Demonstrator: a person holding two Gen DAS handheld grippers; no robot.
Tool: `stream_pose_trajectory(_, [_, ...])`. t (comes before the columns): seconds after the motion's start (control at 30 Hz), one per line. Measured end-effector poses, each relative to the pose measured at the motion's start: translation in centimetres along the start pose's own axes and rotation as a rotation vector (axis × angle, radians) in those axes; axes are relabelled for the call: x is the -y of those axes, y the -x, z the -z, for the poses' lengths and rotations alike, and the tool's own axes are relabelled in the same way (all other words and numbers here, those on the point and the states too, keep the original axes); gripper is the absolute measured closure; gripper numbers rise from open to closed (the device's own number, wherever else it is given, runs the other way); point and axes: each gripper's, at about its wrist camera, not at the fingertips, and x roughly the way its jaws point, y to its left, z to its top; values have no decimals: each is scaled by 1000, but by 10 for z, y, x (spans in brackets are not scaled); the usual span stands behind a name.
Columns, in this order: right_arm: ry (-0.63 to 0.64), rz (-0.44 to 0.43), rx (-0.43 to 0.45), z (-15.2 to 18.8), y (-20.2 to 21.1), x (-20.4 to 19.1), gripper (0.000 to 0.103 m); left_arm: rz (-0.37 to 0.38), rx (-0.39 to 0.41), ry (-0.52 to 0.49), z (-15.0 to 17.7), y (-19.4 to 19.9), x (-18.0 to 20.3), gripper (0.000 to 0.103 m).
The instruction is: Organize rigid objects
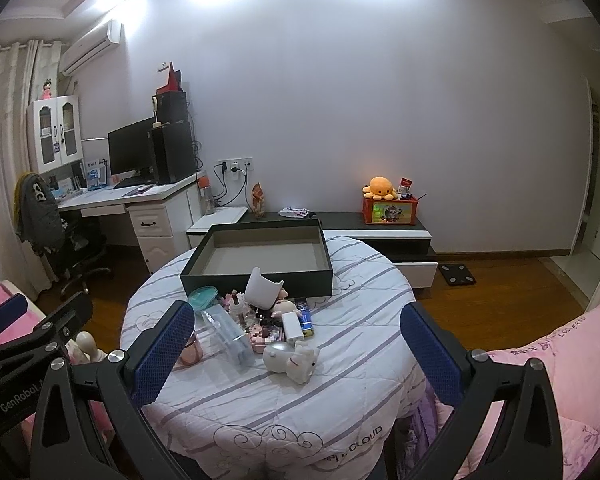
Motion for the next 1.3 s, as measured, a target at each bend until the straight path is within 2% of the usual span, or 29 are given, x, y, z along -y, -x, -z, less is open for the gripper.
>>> stream_pose_trajectory(1.3, [-36,-4,-26,-2,-2,9,0,-8,6,-7,1,1,-3,0])
